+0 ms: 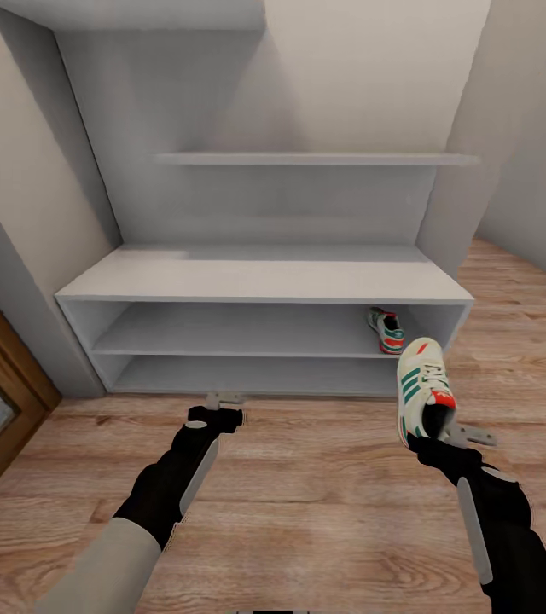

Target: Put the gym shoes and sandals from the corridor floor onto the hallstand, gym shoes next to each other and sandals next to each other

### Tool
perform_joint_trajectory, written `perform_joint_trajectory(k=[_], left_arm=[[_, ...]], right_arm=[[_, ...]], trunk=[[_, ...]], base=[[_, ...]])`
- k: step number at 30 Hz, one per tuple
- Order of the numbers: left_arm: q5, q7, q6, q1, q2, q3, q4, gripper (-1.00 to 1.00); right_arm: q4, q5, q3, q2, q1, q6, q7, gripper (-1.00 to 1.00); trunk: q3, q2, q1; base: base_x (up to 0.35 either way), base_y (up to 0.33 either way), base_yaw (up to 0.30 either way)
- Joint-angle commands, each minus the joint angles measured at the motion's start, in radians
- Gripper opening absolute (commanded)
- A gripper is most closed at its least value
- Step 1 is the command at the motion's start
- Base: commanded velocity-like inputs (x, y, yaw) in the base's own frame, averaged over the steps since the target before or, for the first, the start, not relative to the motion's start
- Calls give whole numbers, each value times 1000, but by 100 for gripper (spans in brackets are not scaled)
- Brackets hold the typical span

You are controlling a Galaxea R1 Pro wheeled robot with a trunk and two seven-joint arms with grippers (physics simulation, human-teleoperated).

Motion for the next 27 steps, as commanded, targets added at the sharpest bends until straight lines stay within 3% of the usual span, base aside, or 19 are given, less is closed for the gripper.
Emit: perform_joint_trajectory(k=[1,7,10,11,12,15,16,20,23,27], left_arm=[[12,8,2,-1,1,-2,-1,100],[13,4,1,-1,1,0,-3,100],[16,-50,-26,-1,17,-1,-3,100],[17,-92,-47,0,24,-1,-3,100],[18,-464,-178,2,105,46,-2,100],[18,-646,-258,4,156,122,0,100],[16,-797,-347,15,193,187,3,100],[16,-892,-418,41,229,212,10,100],[16,-923,-455,53,241,218,13,100],[16,-954,-475,58,246,219,13,100]], right_arm=[[-2,0,0,0,-1,6,-1,-100],[-1,-1,1,0,-1,5,-1,-100],[1,0,3,1,-1,5,0,-100],[1,0,5,1,-1,6,2,-100],[1,-4,17,-1,-1,7,6,-100],[2,-5,33,-2,-1,10,7,-100],[4,-3,69,-2,-1,36,6,-100],[3,-1,143,-3,-1,123,6,-100],[3,0,197,-3,-1,157,5,-100],[15,-2,227,-2,-1,170,6,-100]], trunk=[[-1,0,0],[-1,0,0],[-1,0,0],[-1,0,0],[-1,0,0],[-1,0,0],[-1,0,0],[-1,0,0],[-1,0,0],[-1,0,0]], base=[[0,321,0],[0,194,0],[0,10,0],[0,4,0],[0,0,0],[0,0,0],[0,0,0],[0,0,0],[0,0,0],[0,0,0]])
